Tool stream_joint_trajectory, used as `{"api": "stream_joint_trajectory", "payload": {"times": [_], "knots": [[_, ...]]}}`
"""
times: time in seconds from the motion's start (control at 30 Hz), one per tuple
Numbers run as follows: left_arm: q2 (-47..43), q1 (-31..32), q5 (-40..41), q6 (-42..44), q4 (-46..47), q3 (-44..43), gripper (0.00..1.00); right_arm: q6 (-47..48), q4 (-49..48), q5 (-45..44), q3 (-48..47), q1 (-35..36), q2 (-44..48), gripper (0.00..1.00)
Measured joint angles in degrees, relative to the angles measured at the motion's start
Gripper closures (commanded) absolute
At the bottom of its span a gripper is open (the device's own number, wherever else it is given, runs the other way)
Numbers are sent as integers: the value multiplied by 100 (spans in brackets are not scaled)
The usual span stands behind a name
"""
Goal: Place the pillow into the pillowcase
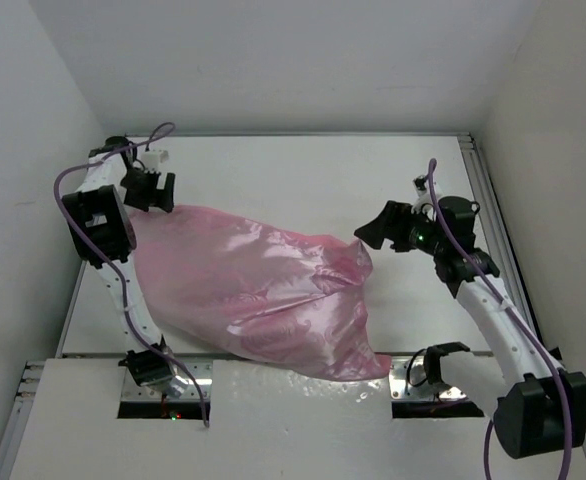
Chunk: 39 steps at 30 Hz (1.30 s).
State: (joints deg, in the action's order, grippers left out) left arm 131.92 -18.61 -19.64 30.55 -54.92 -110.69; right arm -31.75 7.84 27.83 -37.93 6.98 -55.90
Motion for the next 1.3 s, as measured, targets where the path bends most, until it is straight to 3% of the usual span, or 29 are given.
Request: {"api": "stream_joint_trajectory", "payload": {"times": [0.07,0.1,0.13,0.17,0.2,0.23,0.37,0.57,0.7,0.87,0.9,0.93,0.97,1.0,1.03,1.07,1.1,1.13,1.23,1.3], "knots": [[22,98,57,4,103,216,17,7,-33,26,24,103,-4,1],[-17,109,52,-39,129,267,39,7,-33,28,50,151,-7,1],[-26,107,76,-85,201,326,52,7,-33,31,68,177,-7,1],[-37,94,101,-98,273,374,77,7,-28,26,85,203,-7,1],[-46,90,118,-83,323,424,94,7,-28,26,92,205,0,1],[-46,90,125,-66,326,472,100,9,-31,26,96,205,17,1],[-79,55,101,-142,334,544,100,81,59,-9,79,-7,275,1],[-439,-46,22,-402,330,863,100,743,1104,310,-758,-184,240,1],[-1327,-256,-81,-522,459,1145,100,1224,1864,817,-1443,-151,-186,1],[-2575,-487,-203,-533,726,1261,100,1276,2059,1012,-1239,15,-184,1],[-2721,-501,-221,-525,776,1292,96,1279,2090,994,-1163,72,-168,1],[-2830,-485,-223,-507,817,1327,85,1279,2107,951,-1082,164,-164,1],[-2857,-455,-203,-472,833,1344,71,1279,2124,909,-1019,236,-168,1],[-2815,-411,-160,-437,833,1344,46,1279,2142,857,-957,319,-173,1],[-2712,-367,-116,-382,826,1344,38,1279,2162,800,-920,363,-179,1],[-2555,-334,-81,-407,807,1338,17,1279,2179,704,-896,474,-197,1],[-2343,-297,-31,-361,774,1333,13,1274,2179,601,-874,555,-210,1],[-2118,-264,15,-345,752,1335,1,1266,2144,481,-839,632,-216,1],[-1397,-164,295,-313,750,1497,0,1198,1915,-48,-566,831,-269,2],[-997,-118,522,-275,708,1617,0,1095,1764,-310,-358,907,-393,10]]}}
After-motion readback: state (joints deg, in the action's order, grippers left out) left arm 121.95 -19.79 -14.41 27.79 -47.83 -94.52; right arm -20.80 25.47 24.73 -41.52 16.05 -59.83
